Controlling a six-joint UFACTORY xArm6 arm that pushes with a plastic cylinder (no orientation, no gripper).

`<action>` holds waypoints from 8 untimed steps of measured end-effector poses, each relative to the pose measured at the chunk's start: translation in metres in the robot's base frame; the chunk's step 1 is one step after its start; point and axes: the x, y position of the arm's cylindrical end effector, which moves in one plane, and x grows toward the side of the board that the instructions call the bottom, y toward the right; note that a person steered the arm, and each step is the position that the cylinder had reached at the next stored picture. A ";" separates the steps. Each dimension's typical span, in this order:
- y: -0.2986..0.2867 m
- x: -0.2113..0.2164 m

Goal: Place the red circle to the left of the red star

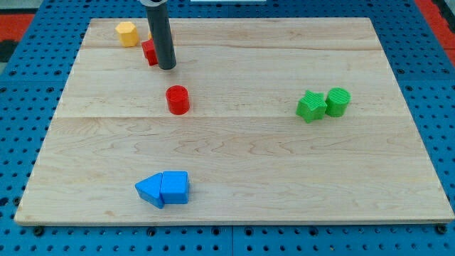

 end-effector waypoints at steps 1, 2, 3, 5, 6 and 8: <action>0.001 -0.011; 0.001 -0.015; 0.105 0.034; 0.037 0.109; -0.003 0.056; 0.010 0.063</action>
